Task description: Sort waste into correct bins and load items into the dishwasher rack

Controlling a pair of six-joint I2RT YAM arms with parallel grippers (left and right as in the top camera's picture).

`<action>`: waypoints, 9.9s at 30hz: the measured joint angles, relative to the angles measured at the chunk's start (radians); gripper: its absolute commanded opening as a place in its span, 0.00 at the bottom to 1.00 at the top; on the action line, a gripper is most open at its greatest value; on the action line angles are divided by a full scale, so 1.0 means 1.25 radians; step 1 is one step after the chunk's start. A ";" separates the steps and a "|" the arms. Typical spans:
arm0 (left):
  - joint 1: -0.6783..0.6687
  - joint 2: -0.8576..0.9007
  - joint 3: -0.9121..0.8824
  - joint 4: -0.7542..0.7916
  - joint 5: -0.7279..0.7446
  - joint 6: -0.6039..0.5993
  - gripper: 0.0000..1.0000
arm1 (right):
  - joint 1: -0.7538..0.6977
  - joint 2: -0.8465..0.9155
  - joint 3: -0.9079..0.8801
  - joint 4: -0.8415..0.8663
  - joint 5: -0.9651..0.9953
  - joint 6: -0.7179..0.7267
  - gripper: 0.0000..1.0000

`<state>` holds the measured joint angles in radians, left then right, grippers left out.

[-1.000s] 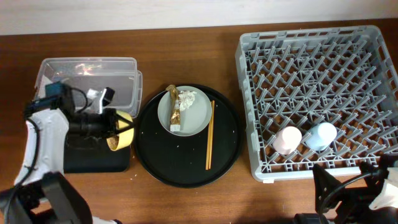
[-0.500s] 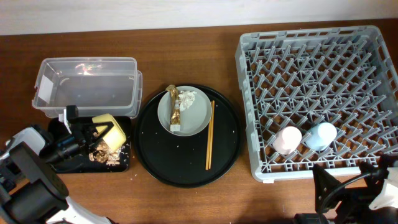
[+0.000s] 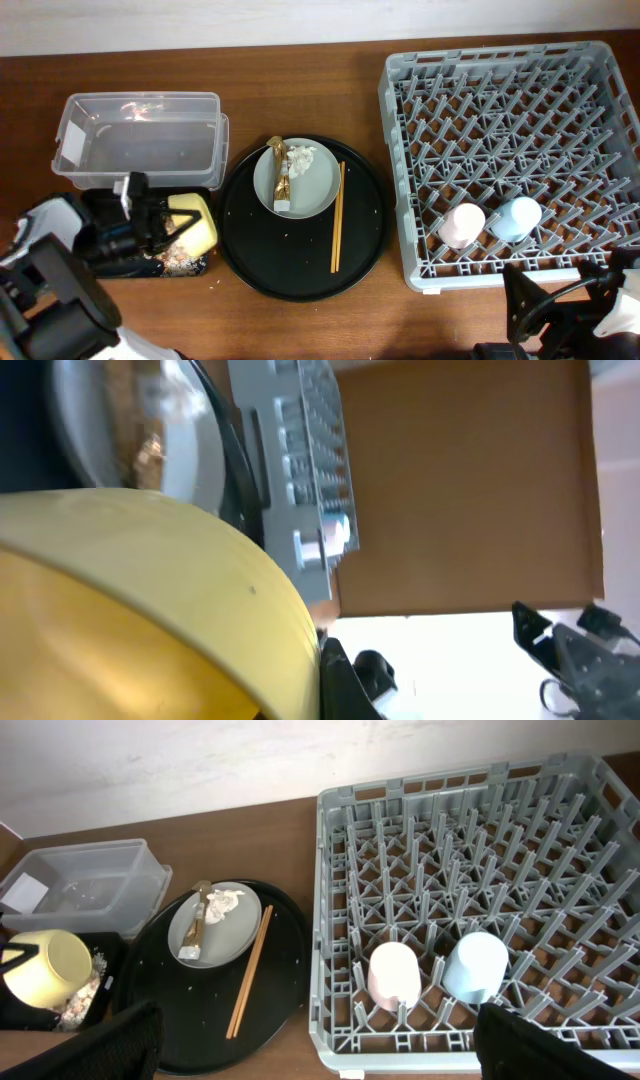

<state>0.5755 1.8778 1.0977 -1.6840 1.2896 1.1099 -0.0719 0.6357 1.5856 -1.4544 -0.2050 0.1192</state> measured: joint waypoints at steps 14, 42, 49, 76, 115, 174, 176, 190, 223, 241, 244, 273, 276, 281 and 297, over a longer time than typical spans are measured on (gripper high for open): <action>-1.058 -0.258 -0.126 0.690 -1.087 -1.274 0.30 | 0.001 0.000 0.000 0.001 0.000 0.000 0.99; -0.533 -0.050 0.387 0.684 -1.191 -1.071 0.69 | 0.001 0.001 0.000 -0.001 0.000 0.000 0.99; -0.541 0.000 0.464 0.624 -0.995 -1.061 0.70 | 0.001 0.001 0.000 0.000 0.000 0.000 0.99; -0.474 0.082 0.608 0.422 -1.118 -1.067 0.77 | 0.001 0.001 0.000 0.000 0.000 0.000 0.99; -0.545 -1.491 -0.802 1.246 -0.872 -0.876 0.99 | 0.002 0.000 0.000 0.000 0.000 0.000 0.99; -0.545 -1.494 -0.865 1.297 -0.869 -0.875 0.99 | 0.613 0.623 -0.355 0.450 0.322 0.509 0.04; -0.545 -1.494 -0.865 1.297 -0.869 -0.875 0.99 | 0.545 0.498 -0.354 0.425 0.521 0.502 0.04; -0.545 -1.494 -0.865 1.297 -0.867 -0.875 0.99 | 0.121 0.855 -0.355 0.845 1.032 0.013 0.04; -0.545 -1.494 -0.865 1.297 -0.866 -0.875 0.99 | 0.589 1.037 -0.207 0.622 0.079 0.682 0.04; -0.545 -1.494 -0.865 1.298 -0.867 -0.875 0.99 | 0.069 0.875 -0.208 0.690 1.077 0.009 0.11; -0.545 -1.494 -0.865 1.297 -0.866 -0.875 0.99 | 0.118 0.875 -0.208 0.697 1.054 -0.056 0.58; -0.545 -1.494 -0.865 1.298 -0.866 -0.875 1.00 | 0.557 1.088 -0.205 0.530 0.082 0.237 0.04; -0.545 -1.494 -0.865 1.298 -0.866 -0.875 0.99 | 0.518 0.970 -0.165 0.480 0.045 0.237 0.04; -0.545 -1.494 -0.865 1.298 -0.866 -0.875 0.99 | 0.314 0.816 -0.126 0.406 0.178 0.209 0.04; -0.545 -1.494 -0.865 1.298 -0.867 -0.875 0.99 | 0.537 0.938 -0.222 0.507 0.181 0.211 0.46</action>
<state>-0.1062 0.0109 0.0158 -0.0620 0.2062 0.0162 0.5999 1.8084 1.3075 -0.8207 0.0212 0.3832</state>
